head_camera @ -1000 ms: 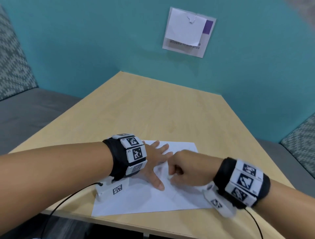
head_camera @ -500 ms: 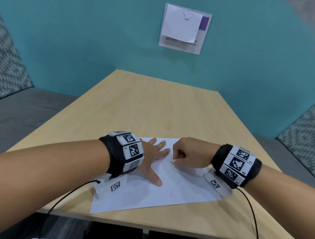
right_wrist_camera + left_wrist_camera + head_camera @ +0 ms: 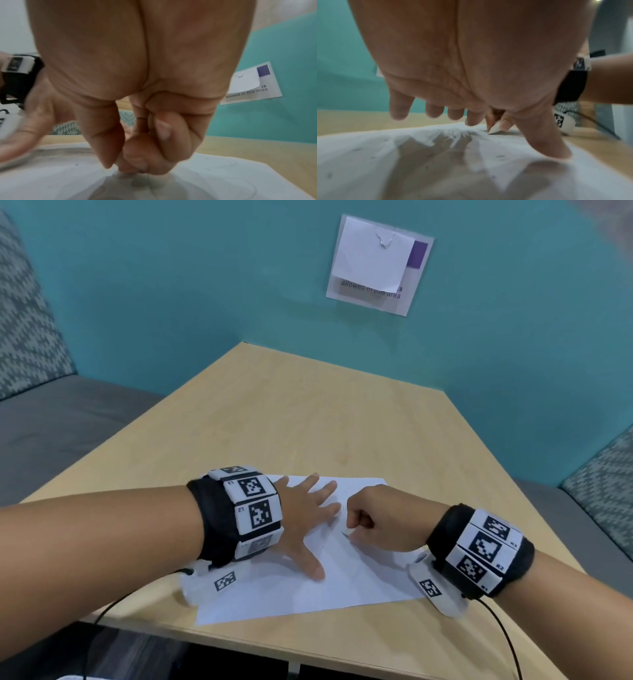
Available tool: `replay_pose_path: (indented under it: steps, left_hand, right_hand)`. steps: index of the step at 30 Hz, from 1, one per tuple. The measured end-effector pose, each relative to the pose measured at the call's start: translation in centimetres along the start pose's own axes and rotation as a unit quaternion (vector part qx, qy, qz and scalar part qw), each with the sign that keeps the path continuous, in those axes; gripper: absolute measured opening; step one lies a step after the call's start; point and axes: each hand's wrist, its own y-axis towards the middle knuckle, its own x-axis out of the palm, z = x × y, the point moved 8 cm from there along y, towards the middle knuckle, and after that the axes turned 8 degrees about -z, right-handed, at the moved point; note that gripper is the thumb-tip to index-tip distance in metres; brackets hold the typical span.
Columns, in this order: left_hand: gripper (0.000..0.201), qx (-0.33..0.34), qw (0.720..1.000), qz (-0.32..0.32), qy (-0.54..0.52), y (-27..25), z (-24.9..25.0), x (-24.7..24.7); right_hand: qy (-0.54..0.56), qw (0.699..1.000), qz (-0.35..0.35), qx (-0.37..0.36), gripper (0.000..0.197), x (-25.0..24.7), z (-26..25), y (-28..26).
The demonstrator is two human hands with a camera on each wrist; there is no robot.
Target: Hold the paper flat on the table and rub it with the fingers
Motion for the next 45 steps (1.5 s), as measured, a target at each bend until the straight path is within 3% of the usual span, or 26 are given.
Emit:
replay_pose_path:
  steps: [3,10,15,19,21,24,28,33,38,42,45]
  left_hand:
    - [0.117,0.001,0.998,-0.058,-0.018,-1.2,-0.3,1.3]
    - [0.114,0.014,0.998,-0.05,-0.042,-1.2,-0.1,1.7]
    - [0.117,0.005,0.998,-0.05,-0.036,-1.1,-0.2,1.6]
    - [0.112,0.014,0.998,-0.043,-0.038,-1.2,-0.2,1.5]
    - [0.113,0.014,0.998,-0.045,-0.041,-1.2,-0.2,1.6]
    - [0.115,0.003,0.998,-0.051,-0.031,-0.9,-0.3,1.6]
    - [0.106,0.022,0.998,-0.042,-0.051,-1.2,-0.2,1.4]
    - [0.118,0.001,0.999,-0.046,-0.026,-0.6,-0.6,1.9]
    - [0.12,0.001,0.998,-0.05,-0.035,-0.7,-0.9,1.9]
    - [0.118,-0.005,0.998,-0.052,-0.036,-0.9,-0.7,1.8]
    - [0.119,-0.005,0.998,-0.052,-0.034,-1.1,-0.7,1.8]
  right_hand:
    - [0.004,1.0,0.006,0.004,0.015,-0.3,0.1,0.0]
    - [-0.006,0.993,-0.052,-0.105,0.004,2.5,-5.7,-1.3]
    - [-0.016,0.999,-0.019,-0.035,0.008,0.1,-2.6,0.3]
    - [-0.019,0.993,-0.049,-0.104,0.01,2.2,-5.5,-0.7]
    - [-0.027,0.996,-0.043,-0.079,0.014,1.2,-4.6,-0.1]
    - [-0.011,0.999,-0.013,-0.03,0.005,-0.3,-2.4,0.7]
    - [-0.009,0.993,-0.057,-0.105,0.007,2.1,-5.9,-0.7]
    - [-0.011,1.0,-0.011,-0.022,0.01,-0.3,-1.9,0.4]
    - [-0.003,0.995,-0.051,-0.088,0.013,2.6,-4.5,-1.5]
    - [0.003,1.0,-0.009,-0.02,0.014,0.3,-1.1,-0.6]
    - [-0.008,0.998,-0.031,-0.056,0.014,1.8,-3.1,-1.5]
